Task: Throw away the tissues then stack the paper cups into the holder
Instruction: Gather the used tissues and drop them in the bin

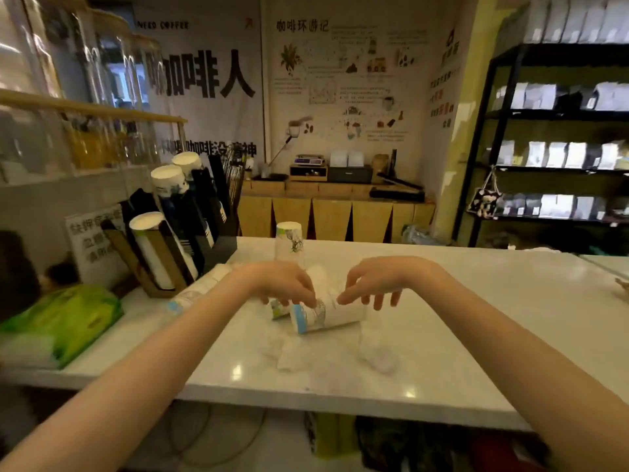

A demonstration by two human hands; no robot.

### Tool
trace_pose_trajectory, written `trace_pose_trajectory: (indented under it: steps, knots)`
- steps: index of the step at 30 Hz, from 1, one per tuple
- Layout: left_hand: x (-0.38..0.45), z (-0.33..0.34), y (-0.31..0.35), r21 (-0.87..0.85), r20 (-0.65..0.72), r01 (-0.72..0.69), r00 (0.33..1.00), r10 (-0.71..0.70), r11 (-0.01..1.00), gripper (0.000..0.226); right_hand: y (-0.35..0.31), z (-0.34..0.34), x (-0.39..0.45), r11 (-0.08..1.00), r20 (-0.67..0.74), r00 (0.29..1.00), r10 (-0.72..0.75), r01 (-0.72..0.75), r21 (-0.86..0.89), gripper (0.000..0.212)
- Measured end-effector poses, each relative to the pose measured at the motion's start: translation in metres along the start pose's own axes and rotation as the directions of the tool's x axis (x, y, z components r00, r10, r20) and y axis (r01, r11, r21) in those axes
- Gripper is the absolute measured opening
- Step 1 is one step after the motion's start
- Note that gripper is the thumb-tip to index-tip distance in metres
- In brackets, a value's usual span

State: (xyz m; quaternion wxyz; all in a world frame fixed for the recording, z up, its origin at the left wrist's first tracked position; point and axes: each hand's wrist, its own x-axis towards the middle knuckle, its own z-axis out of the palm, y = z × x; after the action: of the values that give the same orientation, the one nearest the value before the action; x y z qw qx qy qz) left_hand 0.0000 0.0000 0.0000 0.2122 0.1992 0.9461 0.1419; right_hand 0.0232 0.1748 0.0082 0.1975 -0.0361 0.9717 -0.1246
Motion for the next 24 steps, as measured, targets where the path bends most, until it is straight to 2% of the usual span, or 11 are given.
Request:
trace_pose_trajectory:
  steps: [3, 5, 7, 11, 14, 17, 21, 24]
  knots:
    - [-0.003, 0.024, -0.013, 0.109, 0.057, 0.027, 0.998, -0.033, 0.994, 0.046, 0.011, 0.022, 0.001, 0.998, 0.023, 0.999, 0.038, -0.037, -0.042, 0.046]
    - [-0.002, 0.043, -0.023, 0.215, 0.045, 0.027, 0.998, -0.038, 0.976, 0.049, 0.017, 0.039, 0.0, 0.993, 0.016, 0.998, 0.068, -0.066, -0.093, 0.048]
    - [0.001, 0.059, -0.032, 0.243, 0.007, 0.03, 0.999, -0.033, 0.97, 0.05, 0.023, 0.052, 0.002, 0.99, -0.009, 0.997, 0.082, -0.082, -0.118, 0.053]
    - [0.01, 0.083, -0.048, 0.096, -0.192, 0.045, 0.981, -0.026, 0.994, 0.04, 0.034, 0.074, 0.009, 0.993, -0.061, 0.994, 0.088, -0.093, -0.077, 0.057]
    - [0.011, 0.101, -0.054, 0.006, -0.366, 0.04, 0.93, -0.035, 0.999, 0.03, 0.041, 0.092, 0.017, 0.995, -0.205, 0.977, 0.056, -0.073, -0.073, 0.045]
    - [0.009, 0.115, -0.06, -0.045, -0.49, 0.0, 0.871, -0.022, 0.999, 0.023, 0.043, 0.104, 0.017, 1.0, -0.33, 0.943, 0.031, -0.03, 0.01, 0.034]
    - [-0.002, 0.121, -0.066, -0.161, -0.619, -0.117, 0.785, -0.008, 0.98, 0.021, 0.028, 0.109, -0.001, 0.963, -0.415, 0.907, -0.067, 0.168, 0.212, 0.028]
    - [-0.023, 0.127, -0.064, -0.287, -0.641, -0.276, 0.767, 0.03, 0.918, 0.018, 0.01, 0.113, -0.025, 0.872, -0.344, 0.925, -0.165, 0.299, 0.387, 0.018]
